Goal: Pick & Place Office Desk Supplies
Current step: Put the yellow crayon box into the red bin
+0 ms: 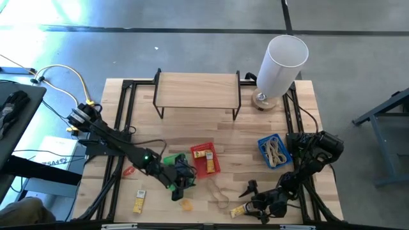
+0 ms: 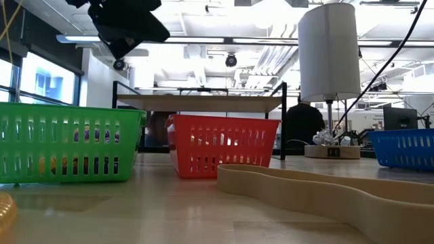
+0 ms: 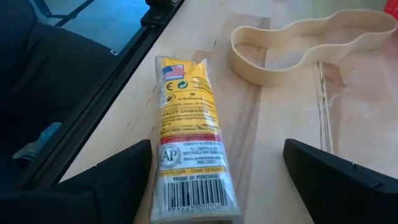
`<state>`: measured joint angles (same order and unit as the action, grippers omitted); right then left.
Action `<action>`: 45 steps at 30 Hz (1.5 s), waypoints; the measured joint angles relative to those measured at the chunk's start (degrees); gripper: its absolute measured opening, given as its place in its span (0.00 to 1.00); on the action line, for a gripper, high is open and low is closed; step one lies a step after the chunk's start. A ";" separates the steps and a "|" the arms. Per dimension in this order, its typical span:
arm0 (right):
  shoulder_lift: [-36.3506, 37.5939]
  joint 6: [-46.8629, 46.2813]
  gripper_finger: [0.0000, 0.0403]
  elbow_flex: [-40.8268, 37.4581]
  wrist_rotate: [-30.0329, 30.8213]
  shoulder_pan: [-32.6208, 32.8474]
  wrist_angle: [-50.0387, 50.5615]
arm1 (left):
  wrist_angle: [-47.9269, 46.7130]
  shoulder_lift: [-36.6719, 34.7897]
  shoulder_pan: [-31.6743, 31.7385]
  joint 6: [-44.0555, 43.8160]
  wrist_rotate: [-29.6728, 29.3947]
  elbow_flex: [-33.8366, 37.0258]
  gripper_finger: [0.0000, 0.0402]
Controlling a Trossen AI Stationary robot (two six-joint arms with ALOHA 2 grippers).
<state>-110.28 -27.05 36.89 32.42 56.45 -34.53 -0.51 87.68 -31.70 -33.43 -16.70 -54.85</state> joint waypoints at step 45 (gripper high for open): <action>8.31 13.96 0.27 0.02 6.18 -4.89 -6.47 | 3.03 1.27 -0.46 0.42 0.27 -0.04 0.37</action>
<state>-101.97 -13.09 36.91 38.61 51.56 -40.99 2.53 88.95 -32.16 -33.01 -16.43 -54.89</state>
